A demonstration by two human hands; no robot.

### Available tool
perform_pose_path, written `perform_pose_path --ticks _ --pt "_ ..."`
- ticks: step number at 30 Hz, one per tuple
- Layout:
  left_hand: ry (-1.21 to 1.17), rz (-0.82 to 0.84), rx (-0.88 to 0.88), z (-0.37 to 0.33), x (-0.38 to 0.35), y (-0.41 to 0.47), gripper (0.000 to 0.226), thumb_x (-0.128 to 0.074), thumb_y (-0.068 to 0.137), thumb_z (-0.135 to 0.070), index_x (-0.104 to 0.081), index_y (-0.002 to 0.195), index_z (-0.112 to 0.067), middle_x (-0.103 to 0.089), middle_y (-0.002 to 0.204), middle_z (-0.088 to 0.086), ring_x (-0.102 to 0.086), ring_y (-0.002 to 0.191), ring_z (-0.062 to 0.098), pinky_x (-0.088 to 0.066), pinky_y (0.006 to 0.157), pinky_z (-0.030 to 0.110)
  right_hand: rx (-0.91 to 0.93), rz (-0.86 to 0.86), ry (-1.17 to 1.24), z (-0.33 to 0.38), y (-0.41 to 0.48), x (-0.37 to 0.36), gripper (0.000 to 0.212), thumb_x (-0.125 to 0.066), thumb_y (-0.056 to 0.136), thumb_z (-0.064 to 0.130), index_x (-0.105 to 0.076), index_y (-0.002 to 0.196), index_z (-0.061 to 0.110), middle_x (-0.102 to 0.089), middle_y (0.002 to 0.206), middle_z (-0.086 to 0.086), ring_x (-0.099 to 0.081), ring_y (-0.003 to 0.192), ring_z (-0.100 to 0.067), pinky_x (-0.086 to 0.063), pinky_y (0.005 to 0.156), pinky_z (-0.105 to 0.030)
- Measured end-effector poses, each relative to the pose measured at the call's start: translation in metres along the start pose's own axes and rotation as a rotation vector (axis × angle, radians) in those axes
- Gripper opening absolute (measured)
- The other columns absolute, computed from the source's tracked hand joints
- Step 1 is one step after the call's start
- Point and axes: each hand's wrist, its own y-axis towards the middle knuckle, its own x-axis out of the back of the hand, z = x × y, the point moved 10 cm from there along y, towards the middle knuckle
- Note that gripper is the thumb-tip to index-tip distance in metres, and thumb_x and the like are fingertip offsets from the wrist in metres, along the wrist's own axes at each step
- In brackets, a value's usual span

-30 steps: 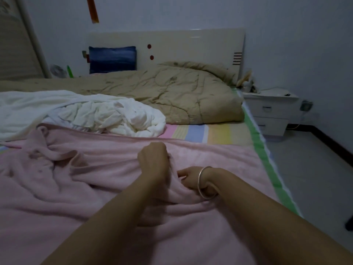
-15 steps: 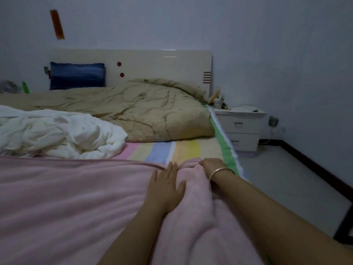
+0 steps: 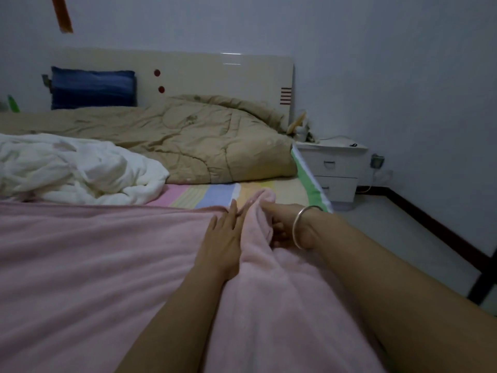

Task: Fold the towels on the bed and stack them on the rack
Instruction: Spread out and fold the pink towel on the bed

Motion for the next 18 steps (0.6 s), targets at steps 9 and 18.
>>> perform_pose_path --ticks 9,18 --pt "0.033 -0.08 -0.015 -0.001 0.0 0.001 0.077 0.005 0.08 -0.061 -0.002 0.153 -0.039 0.0 0.163 0.005 -0.015 0.147 0.023 -0.011 0.119 0.043 0.001 -0.501 0.137 -0.042 0.018 0.098 0.055 -0.079 0.068 0.034 -0.061 0.11 0.002 -0.065 0.106 -0.02 -0.064 0.083 -0.031 -0.055 0.074 -0.042" --pt "0.117 0.013 0.026 0.003 -0.011 0.004 0.088 0.014 0.071 -0.061 -0.007 0.154 -0.037 -0.008 0.162 0.005 -0.018 0.146 0.021 -0.009 0.118 0.04 -0.009 -0.752 -0.416 -0.023 0.009 0.12 0.044 -0.054 0.09 0.033 -0.06 0.121 0.003 -0.058 0.128 -0.017 -0.057 0.114 -0.035 -0.046 0.093 -0.036"
